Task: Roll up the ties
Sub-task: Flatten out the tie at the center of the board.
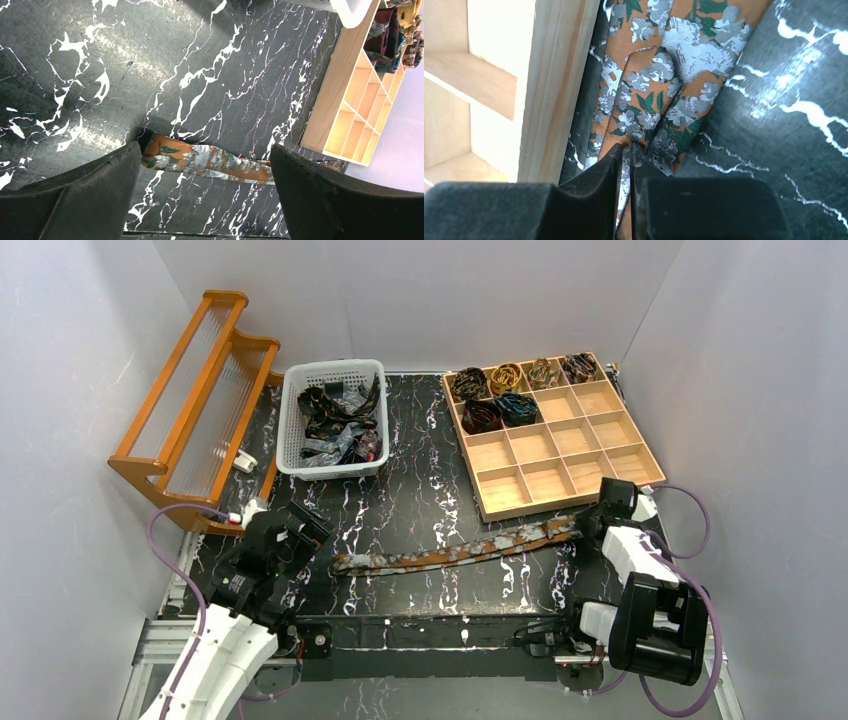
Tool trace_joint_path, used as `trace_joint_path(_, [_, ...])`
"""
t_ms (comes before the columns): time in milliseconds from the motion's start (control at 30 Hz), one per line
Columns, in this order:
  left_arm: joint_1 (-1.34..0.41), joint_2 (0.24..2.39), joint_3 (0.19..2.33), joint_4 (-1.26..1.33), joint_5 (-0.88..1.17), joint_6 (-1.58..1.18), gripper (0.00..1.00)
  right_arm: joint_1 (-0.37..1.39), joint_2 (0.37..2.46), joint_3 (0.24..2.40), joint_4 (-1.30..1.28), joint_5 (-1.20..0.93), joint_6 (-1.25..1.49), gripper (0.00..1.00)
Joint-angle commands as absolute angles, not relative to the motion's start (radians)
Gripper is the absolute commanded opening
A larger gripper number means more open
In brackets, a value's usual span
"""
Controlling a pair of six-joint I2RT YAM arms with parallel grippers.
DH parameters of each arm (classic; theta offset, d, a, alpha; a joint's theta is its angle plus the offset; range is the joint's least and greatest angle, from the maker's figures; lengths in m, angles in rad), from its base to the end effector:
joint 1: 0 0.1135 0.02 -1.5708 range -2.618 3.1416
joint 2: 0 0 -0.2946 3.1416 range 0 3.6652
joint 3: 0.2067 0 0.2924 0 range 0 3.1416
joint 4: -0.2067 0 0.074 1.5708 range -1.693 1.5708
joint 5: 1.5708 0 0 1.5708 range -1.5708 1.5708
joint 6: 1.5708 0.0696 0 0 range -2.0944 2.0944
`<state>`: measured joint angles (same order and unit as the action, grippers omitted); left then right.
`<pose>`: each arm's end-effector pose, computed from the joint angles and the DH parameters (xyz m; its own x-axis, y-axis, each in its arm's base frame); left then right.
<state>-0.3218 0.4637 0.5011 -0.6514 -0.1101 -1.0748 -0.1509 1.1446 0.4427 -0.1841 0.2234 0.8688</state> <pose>0.1516 -0.0425 0.2334 -0.4617 -0.7676 -0.4447 -0.3716 0.6225 -0.6887 0.2401 -0.0521 0.1329 -0.2767 0.7952 -0.5395 0.7688 0.5200 0.3722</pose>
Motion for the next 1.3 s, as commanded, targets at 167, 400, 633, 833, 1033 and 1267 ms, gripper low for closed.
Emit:
trace_joint_path(167, [-0.316, 0.548, 0.388, -0.566, -0.003, -1.124, 0.98, -0.203, 1.121, 0.485, -0.247, 0.162, 0.775, 0.25])
trace_joint_path(400, [-0.316, 0.580, 0.331, -0.499, 0.039, -1.078, 0.93, -0.203, 0.974, 0.621, -0.408, -0.003, 0.678, 0.40])
trace_joint_path(633, [-0.316, 0.533, 0.276, -0.479, 0.039, -1.104, 0.80, 0.007, 0.968, 0.632, -0.131, -0.564, 0.498, 0.70])
trace_joint_path(833, [-0.316, 0.517, 0.266, -0.500, 0.014, -1.122, 0.78, 0.508, 1.150, 0.715, -0.027, -0.409, 0.277, 0.78])
trace_joint_path(1033, [-0.316, 0.501, 0.262, -0.507, 0.014, -1.127, 0.76, 0.814, 1.373, 0.748, 0.194, -0.385, -0.079, 0.92])
trace_joint_path(1267, [-0.316, 0.501, 0.269, -0.517, -0.019, -1.128, 0.75, 0.978, 1.665, 0.909, 0.188, -0.422, -0.329, 0.93])
